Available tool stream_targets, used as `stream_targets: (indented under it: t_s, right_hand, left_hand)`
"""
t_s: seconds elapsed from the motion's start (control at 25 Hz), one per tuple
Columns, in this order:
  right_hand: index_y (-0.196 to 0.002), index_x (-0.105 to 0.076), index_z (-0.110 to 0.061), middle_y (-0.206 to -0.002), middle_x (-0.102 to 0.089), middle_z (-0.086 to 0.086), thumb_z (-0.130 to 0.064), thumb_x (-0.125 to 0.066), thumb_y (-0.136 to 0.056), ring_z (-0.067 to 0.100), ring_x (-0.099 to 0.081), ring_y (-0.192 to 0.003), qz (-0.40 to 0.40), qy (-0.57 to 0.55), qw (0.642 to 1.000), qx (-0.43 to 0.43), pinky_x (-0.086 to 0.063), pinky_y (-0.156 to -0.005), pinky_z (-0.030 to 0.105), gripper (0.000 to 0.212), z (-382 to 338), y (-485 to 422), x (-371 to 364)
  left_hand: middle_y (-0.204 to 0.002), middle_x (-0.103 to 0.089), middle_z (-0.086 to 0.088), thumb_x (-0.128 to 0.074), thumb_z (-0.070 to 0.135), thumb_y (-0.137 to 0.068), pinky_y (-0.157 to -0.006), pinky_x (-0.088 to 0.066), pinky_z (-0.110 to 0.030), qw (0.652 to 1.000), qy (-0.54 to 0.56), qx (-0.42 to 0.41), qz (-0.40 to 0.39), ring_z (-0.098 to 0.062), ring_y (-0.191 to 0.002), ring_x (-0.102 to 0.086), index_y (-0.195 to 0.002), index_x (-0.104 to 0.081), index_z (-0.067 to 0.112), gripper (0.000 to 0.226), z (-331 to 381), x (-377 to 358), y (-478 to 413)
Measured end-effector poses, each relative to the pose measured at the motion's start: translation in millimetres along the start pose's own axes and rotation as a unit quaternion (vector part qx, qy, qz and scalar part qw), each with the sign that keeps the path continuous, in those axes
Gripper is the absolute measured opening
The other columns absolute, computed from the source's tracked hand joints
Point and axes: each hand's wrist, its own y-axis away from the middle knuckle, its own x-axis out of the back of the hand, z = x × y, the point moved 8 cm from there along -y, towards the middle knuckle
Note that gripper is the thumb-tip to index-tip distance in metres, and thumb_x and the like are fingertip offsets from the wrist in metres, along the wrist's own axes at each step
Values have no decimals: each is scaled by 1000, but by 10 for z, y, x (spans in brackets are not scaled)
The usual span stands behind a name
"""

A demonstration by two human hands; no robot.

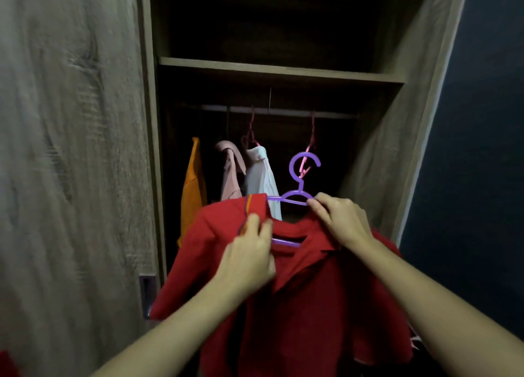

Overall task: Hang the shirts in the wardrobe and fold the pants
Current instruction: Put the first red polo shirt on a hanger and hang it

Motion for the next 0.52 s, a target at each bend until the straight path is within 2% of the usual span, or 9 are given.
stream_targets:
  t_s: [0.08,0.16,0.2,0.28,0.36,0.44,0.52]
  right_hand:
    - [-91,-55,-28,-79,-65,-3,-63,-31,-88,26,-64,-87,-5,-51,998,26,-41,-64,32,43,19,-8,51]
    - [-88,-55,-28,-68,-57,-9,-66,-27,-82,20,-64,-78,-2,-114,992,55,-37,-62,29,48,-19,-21,112]
    - [-88,-56,-29,-67,-55,-12,-66,-28,-81,17,-63,-75,2,-131,989,65,-37,-61,28,47,-51,-28,131]
    - [-89,-58,-29,-68,-54,-15,-63,-34,-83,12,-61,-73,17,-141,987,75,-36,-61,26,42,-144,-52,185]
    - [-92,-59,-29,-72,-57,-15,-62,-37,-84,8,-60,-74,12,-150,985,89,-36,-63,26,39,-235,-72,207]
    - [-99,-56,-31,-87,-63,-13,-63,-34,-84,9,-61,-83,-7,-135,984,118,-41,-67,29,42,-314,-68,215]
    - [-110,-53,-32,-107,-65,-12,-61,-34,-85,12,-61,-99,-29,-113,986,119,-47,-77,33,43,-237,-78,203]
  left_hand:
    - [-116,-55,-8,-48,34,-78,-61,-54,-41,992,35,-95,72,-34,-81,-66,-126,-47,22,50,86,157,204]
    - [-97,-64,-5,-47,42,-79,-62,-54,-39,975,44,-90,198,-29,-81,-63,-110,-57,19,40,-227,445,134]
    - [-98,-63,-6,-47,48,-80,-68,-53,-40,974,20,-64,218,-28,-87,-60,-109,-58,16,44,-419,550,31]
    - [-102,-64,-4,-39,68,-79,-75,-51,-39,990,-1,-32,139,-25,-94,-59,-108,-58,21,58,-731,581,-210]
    - [-77,-64,3,-30,83,-72,-64,-48,-36,996,57,-38,49,-17,-75,-62,-87,-55,28,62,-920,516,-301]
    - [-58,-55,2,-42,78,-70,-56,-40,-33,986,146,-36,71,-4,-54,-51,-73,-54,26,53,-1080,589,-282]
    - [-59,-56,-7,-51,65,-70,-55,-39,-33,974,207,-22,91,-1,-55,-44,-70,-61,17,49,-1271,664,-277]
